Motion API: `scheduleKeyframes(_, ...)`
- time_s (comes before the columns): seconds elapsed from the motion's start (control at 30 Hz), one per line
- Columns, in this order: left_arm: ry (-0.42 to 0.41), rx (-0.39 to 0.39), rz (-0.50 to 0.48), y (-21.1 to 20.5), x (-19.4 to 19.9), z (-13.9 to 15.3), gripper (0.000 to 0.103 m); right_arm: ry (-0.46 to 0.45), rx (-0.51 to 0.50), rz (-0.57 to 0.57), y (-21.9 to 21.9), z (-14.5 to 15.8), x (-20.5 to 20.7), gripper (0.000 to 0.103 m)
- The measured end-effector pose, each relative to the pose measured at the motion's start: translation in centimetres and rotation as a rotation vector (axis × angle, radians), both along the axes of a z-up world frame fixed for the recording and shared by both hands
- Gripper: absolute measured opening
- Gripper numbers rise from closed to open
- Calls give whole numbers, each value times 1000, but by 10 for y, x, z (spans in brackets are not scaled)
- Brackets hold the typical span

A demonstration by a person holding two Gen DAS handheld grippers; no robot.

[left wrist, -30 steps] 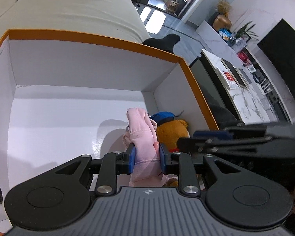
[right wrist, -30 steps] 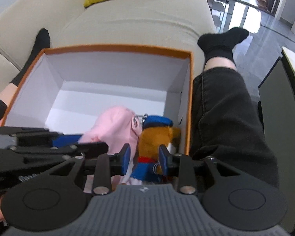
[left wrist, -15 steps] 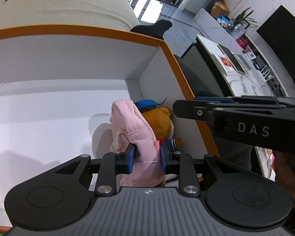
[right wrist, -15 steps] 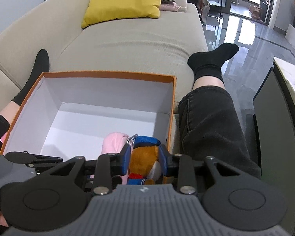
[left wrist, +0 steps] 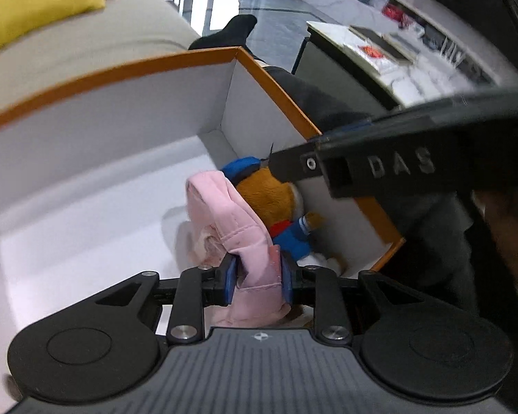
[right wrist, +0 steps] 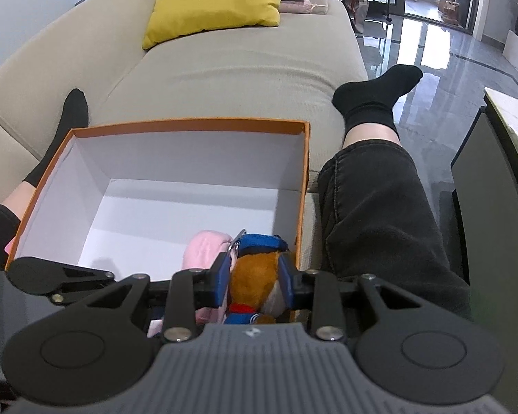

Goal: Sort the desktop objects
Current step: 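Carry the pouch and bear into the orange box with both tools, then open both tools to release the pouch and bear in the box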

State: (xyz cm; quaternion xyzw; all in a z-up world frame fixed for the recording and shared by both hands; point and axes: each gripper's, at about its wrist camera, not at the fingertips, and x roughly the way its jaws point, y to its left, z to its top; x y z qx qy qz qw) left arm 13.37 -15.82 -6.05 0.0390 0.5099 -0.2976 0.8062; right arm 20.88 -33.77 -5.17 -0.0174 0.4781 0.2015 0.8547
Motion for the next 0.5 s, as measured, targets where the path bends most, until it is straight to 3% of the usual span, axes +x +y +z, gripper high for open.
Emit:
scheduleKeyframes(0.07, 22, -54, 33, 6, 1, -1, 35, -4, -4, 3, 0, 1, 0, 33)
scheduleKeyframes(0.1, 37, -80, 51, 10, 2, 0, 41, -6, -7, 1, -1, 1, -1, 33)
scheduleKeyframes(0.13, 50, -103, 61, 14, 4, -1, 54, -6, -8, -2, -2, 1, 0, 32)
scheduleKeyframes(0.2, 83, -169, 83, 21, 7, 0, 61, 1, 3, -4, -4, 0, 1, 32)
scheduleKeyframes(0.3, 94, -180, 89, 22, 10, -2, 61, -2, 3, -2, -2, 0, 0, 33)
scheduleKeyframes(0.5, 53, -127, 62, 8, 7, -2, 57, -6, 3, 0, -1, 1, -1, 33)
